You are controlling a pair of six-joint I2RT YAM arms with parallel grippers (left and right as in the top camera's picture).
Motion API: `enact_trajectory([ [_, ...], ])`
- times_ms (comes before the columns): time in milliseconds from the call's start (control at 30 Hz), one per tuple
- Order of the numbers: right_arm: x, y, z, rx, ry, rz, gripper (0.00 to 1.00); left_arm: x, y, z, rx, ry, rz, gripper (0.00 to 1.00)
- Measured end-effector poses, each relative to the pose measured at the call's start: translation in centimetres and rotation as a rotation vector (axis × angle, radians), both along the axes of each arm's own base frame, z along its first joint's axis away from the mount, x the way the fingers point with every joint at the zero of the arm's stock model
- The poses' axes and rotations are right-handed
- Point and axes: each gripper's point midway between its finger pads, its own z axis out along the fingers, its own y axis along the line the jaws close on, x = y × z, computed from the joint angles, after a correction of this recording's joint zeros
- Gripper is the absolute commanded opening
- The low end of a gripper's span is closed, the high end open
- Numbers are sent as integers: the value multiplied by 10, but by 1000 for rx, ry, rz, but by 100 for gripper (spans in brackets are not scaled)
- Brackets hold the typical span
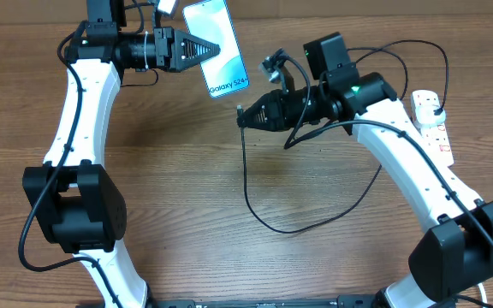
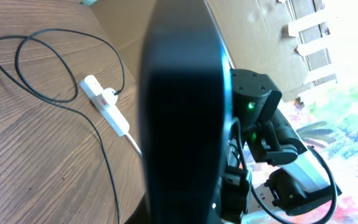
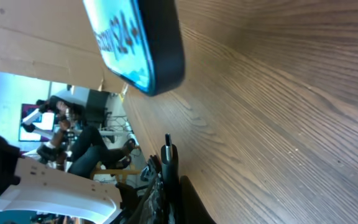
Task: Plug charger to phone and switch on socket
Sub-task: 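Raise the connector with the right gripper toward the phone's bottom port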
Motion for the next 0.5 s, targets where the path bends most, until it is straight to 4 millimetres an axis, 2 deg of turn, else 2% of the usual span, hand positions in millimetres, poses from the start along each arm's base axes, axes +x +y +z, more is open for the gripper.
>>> enact_trajectory([
  [500,-9,8,19,111,-10,77,4,-7,-7,-3,-2,75,-16,4],
])
